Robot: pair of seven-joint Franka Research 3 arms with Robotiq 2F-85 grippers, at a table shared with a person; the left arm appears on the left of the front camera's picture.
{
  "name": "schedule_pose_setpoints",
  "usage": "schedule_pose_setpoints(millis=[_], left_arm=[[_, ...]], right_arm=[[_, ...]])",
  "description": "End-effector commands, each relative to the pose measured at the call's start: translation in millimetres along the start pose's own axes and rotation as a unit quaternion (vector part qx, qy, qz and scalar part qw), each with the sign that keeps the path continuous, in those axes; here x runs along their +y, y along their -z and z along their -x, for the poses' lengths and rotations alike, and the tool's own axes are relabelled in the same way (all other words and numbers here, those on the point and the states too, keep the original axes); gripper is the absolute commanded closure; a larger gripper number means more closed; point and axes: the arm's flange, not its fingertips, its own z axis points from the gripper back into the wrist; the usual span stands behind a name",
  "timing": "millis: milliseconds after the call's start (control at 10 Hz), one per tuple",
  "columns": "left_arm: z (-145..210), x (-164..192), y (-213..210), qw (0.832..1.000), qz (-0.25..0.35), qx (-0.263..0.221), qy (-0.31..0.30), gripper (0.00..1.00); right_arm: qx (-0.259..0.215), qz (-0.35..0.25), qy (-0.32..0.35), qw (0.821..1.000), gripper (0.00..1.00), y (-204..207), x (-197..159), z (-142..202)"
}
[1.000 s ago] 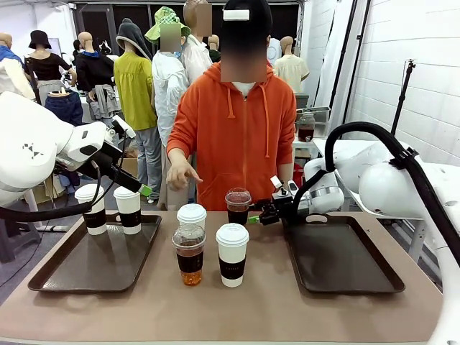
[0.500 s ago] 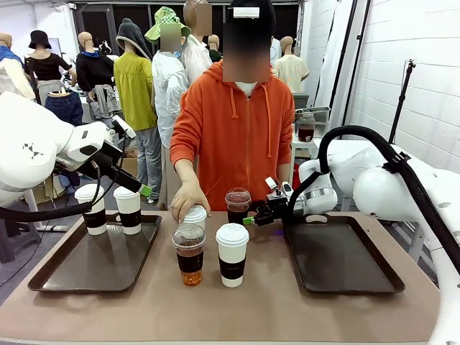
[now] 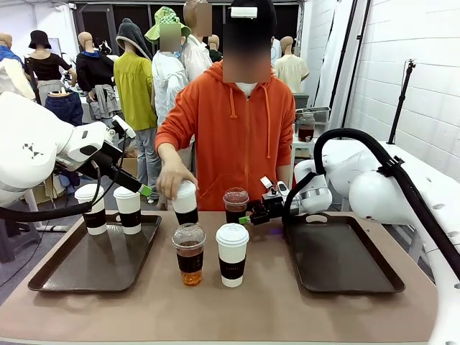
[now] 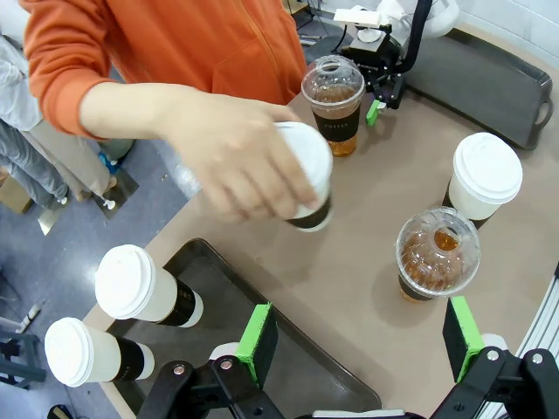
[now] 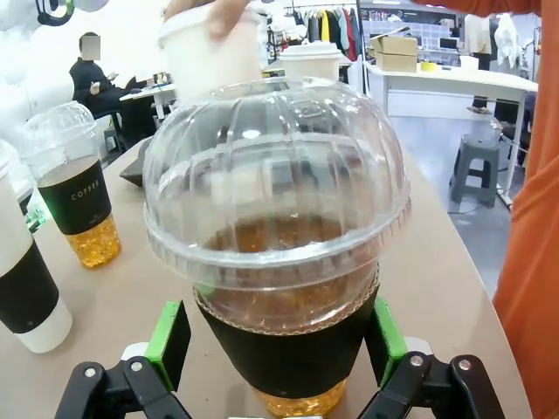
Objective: Distribute the coffee onto the tray.
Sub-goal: Pick up one iced Americano and place it on the right Handle tray.
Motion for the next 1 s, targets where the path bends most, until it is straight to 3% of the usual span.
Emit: schedule_pose_setpoints(millis=[0,500,700,900], left_arm=[[2,1,0,1.000,0.007,-0.004,-0.001,0.00],[2,1,0,1.000,0.007,-0.004,-0.001,0.00],[2,1,0,1.000,0.007,-0.004,-0.001,0.00],[2,1,0,1.000,0.007,-0.004,-0.001,0.00]], right_arm=[[0.010,-0.012,0.010,1.000,0.00,11,-14,-2],[-0.005,-0.022,0.004,1.000,0.00,23,-21,-3],[-0.012,-0.030,0.017,0.999,0.32,20,-21,0],[-0.008,-0.026,0.017,0.999,0.32,19,-18,-2]])
